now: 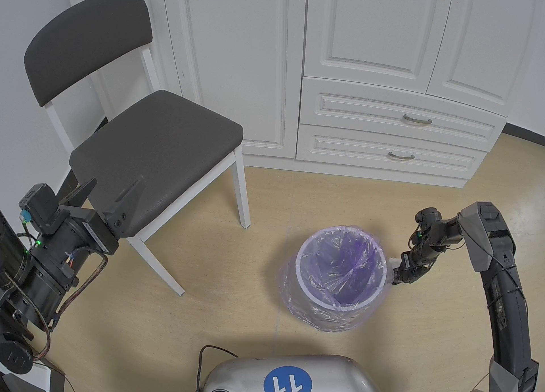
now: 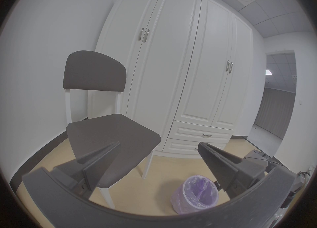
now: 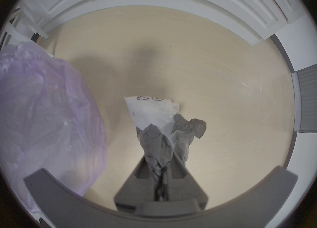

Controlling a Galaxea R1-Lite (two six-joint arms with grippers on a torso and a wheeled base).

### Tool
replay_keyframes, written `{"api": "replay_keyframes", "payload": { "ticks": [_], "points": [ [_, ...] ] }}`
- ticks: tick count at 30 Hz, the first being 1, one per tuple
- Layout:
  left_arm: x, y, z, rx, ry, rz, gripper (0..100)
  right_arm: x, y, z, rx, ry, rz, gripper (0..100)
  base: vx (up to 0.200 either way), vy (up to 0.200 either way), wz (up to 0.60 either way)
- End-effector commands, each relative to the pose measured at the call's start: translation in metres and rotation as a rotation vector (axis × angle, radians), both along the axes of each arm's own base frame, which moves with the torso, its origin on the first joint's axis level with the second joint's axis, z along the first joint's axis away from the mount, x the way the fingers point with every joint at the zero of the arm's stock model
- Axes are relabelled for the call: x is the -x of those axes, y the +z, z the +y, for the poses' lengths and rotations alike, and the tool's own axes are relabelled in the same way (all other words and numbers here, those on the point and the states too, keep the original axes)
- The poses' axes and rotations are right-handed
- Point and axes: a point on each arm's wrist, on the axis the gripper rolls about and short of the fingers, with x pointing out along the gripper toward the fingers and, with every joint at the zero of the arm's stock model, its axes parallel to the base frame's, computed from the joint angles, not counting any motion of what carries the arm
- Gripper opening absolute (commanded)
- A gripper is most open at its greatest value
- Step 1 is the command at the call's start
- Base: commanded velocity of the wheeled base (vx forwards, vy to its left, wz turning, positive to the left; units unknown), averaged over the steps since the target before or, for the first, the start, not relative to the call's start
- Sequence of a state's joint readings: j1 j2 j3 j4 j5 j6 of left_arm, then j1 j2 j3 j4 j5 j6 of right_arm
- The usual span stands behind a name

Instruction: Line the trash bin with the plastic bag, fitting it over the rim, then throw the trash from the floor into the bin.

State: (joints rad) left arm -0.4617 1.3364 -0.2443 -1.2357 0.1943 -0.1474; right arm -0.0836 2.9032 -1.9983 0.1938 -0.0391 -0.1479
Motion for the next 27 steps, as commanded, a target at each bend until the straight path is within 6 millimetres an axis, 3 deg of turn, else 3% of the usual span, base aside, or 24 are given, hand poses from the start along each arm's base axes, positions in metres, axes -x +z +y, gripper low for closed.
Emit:
{"api": "replay_keyframes", "payload": {
  "ticks": [1, 2, 3, 5, 7, 8, 9, 14, 17, 21, 27],
  "points": [
    [-0.003, 0.001, -0.002, -0.003, 0.001, -0.001, 100, 0.002, 0.045, -0.007, -0.006, -0.011, -0.053, 0, 0.000, 0.000, 0.00],
    [-0.004, 0.001, -0.002, -0.004, 0.001, 0.001, 100, 0.004, 0.053, -0.008, -0.007, -0.008, -0.061, 0, 0.000, 0.000, 0.00],
    [-0.003, -0.002, -0.002, -0.010, 0.002, 0.014, 100, 0.010, 0.076, -0.013, -0.017, 0.000, -0.085, 0, 0.000, 0.000, 0.00],
    [-0.002, -0.004, -0.002, -0.014, 0.004, 0.022, 100, 0.015, 0.105, -0.012, -0.016, 0.009, -0.120, 0, 0.000, 0.000, 0.00],
    [-0.001, -0.004, -0.001, -0.013, 0.010, 0.026, 100, 0.031, 0.153, -0.011, -0.012, 0.015, -0.174, 0, 0.000, 0.000, 0.00],
    [-0.001, -0.004, -0.001, -0.013, 0.010, 0.026, 100, 0.032, 0.156, -0.010, -0.012, 0.015, -0.175, 0, 0.000, 0.000, 0.00],
    [-0.001, -0.005, 0.001, -0.014, 0.018, 0.029, 100, 0.051, 0.192, -0.008, -0.007, 0.023, -0.220, 0, 0.000, 0.000, 0.00],
    [-0.004, -0.010, 0.006, -0.018, 0.044, 0.049, 100, 0.096, 0.249, 0.006, -0.016, 0.074, -0.291, 0, 0.000, 0.000, 0.00],
    [-0.011, -0.015, 0.008, 0.002, 0.067, 0.080, 100, 0.117, 0.261, 0.027, 0.001, 0.141, -0.326, 0, 0.000, 0.000, 0.00],
    [-0.017, -0.016, 0.012, 0.036, 0.095, 0.097, 100, 0.142, 0.261, 0.059, 0.021, 0.227, -0.386, 0, 0.000, 0.000, 0.00],
    [-0.032, -0.029, 0.041, 0.055, 0.260, 0.150, 100, 0.208, 0.257, 0.114, 0.209, 0.380, -0.539, 0, 0.000, 0.000, 0.00]
  ]
}}
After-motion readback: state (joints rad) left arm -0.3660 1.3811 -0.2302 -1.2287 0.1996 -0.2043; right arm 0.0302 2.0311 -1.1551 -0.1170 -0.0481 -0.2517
